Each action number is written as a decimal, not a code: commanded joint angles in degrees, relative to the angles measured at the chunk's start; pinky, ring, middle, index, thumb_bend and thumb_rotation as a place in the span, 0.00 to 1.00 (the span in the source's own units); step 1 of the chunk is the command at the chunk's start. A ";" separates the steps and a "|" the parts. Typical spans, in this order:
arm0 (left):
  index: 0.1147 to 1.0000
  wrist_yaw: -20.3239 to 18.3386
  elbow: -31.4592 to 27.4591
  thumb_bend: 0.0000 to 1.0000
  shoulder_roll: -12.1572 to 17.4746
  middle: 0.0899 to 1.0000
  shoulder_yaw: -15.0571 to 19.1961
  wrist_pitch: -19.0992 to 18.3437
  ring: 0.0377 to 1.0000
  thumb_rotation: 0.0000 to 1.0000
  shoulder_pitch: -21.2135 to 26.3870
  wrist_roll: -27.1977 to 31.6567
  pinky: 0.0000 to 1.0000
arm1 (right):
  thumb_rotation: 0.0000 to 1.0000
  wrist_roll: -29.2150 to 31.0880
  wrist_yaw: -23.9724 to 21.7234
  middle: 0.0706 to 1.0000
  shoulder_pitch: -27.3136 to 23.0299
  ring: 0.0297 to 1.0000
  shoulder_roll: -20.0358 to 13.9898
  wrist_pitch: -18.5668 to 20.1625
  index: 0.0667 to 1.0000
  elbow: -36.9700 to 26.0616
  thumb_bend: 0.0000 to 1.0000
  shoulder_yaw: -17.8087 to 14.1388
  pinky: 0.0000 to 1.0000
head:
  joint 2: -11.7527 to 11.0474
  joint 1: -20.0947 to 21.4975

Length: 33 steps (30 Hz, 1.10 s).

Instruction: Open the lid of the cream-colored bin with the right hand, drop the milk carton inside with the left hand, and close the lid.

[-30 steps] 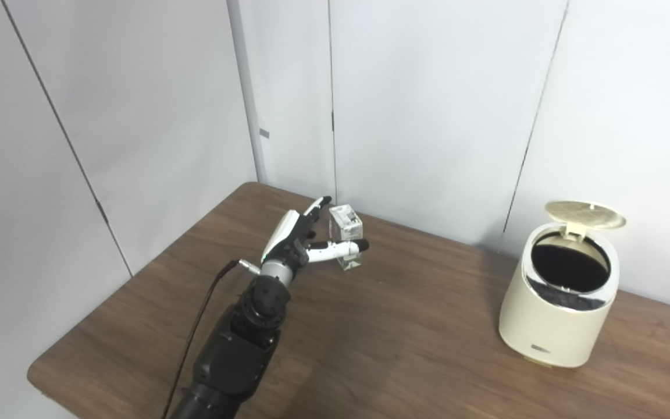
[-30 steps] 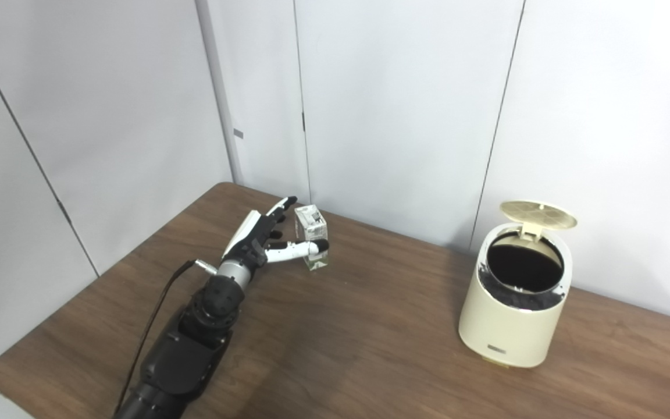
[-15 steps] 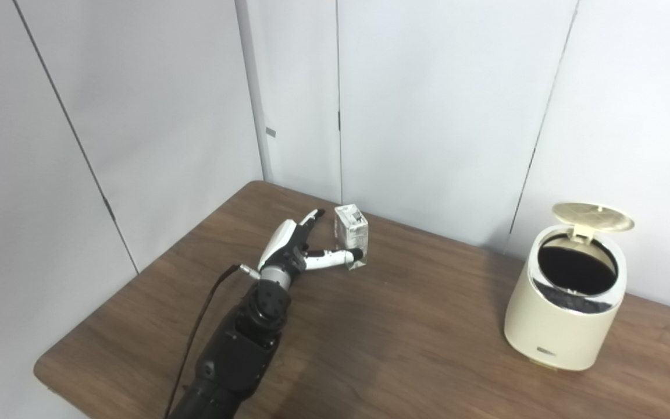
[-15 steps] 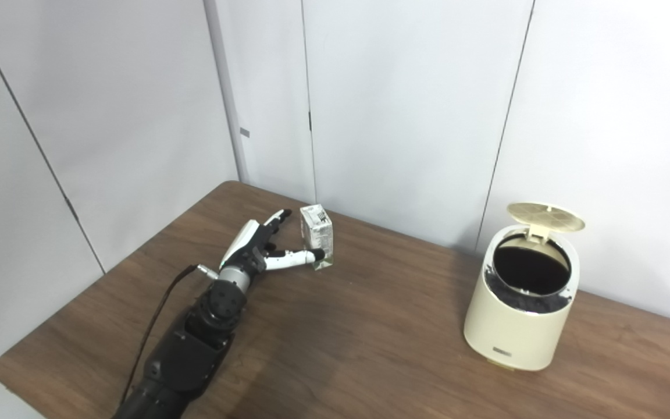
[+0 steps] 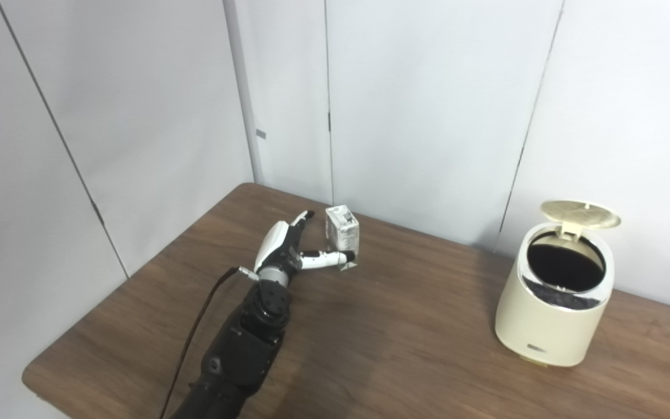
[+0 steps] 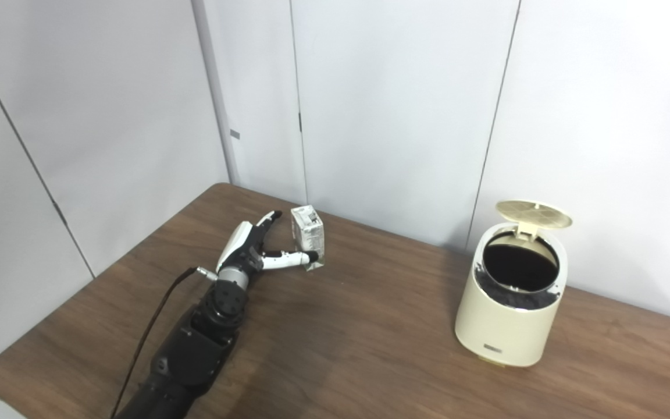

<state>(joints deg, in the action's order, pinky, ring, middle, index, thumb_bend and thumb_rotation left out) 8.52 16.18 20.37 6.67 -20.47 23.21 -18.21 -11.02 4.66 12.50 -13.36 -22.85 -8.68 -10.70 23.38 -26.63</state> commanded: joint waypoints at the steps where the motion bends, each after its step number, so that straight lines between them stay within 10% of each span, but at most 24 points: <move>1: 0.95 0.35 -0.10 1.00 0.77 0.91 -0.27 2.08 0.93 0.40 3.54 0.19 0.82 | 0.35 -0.85 0.57 0.66 0.51 0.64 -0.48 -1.99 0.63 -1.08 0.26 -0.56 0.50 | -0.02 0.06; 17: 0.93 0.40 5.74 1.00 -0.67 0.92 -1.39 6.21 0.87 0.39 6.41 2.76 0.74 | 0.28 -1.36 0.48 0.65 0.82 0.58 -0.24 -1.46 0.62 -1.94 0.25 -0.49 0.41 | 0.03 1.66; 25: 0.81 6.20 6.98 0.98 -1.94 0.76 -0.87 11.04 0.78 0.26 6.53 1.55 0.70 | 0.29 -1.92 0.60 0.65 1.17 0.62 -0.13 -1.35 0.62 -2.26 0.25 -0.60 0.46 | 0.03 2.23; 28: 0.65 12.35 8.69 0.86 -3.14 0.62 -0.02 13.24 0.69 0.06 7.16 0.00 0.63 | 0.34 -2.50 0.60 0.64 1.43 0.60 0.05 -0.65 0.62 -2.92 0.26 -0.63 0.42 | 0.11 2.45; 33: 0.43 22.65 12.78 0.54 -4.64 0.45 0.98 15.52 0.48 0.00 9.12 -2.55 0.43 | 0.39 -2.65 0.61 0.64 1.62 0.59 0.37 -0.04 0.61 -3.62 0.27 -0.61 0.42 | 0.21 2.64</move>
<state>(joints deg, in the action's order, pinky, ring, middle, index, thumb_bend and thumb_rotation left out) 27.62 29.43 14.80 7.12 -7.61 28.43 -19.09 -13.85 4.70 14.39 -12.94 -22.28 -10.19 -10.86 23.55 -24.00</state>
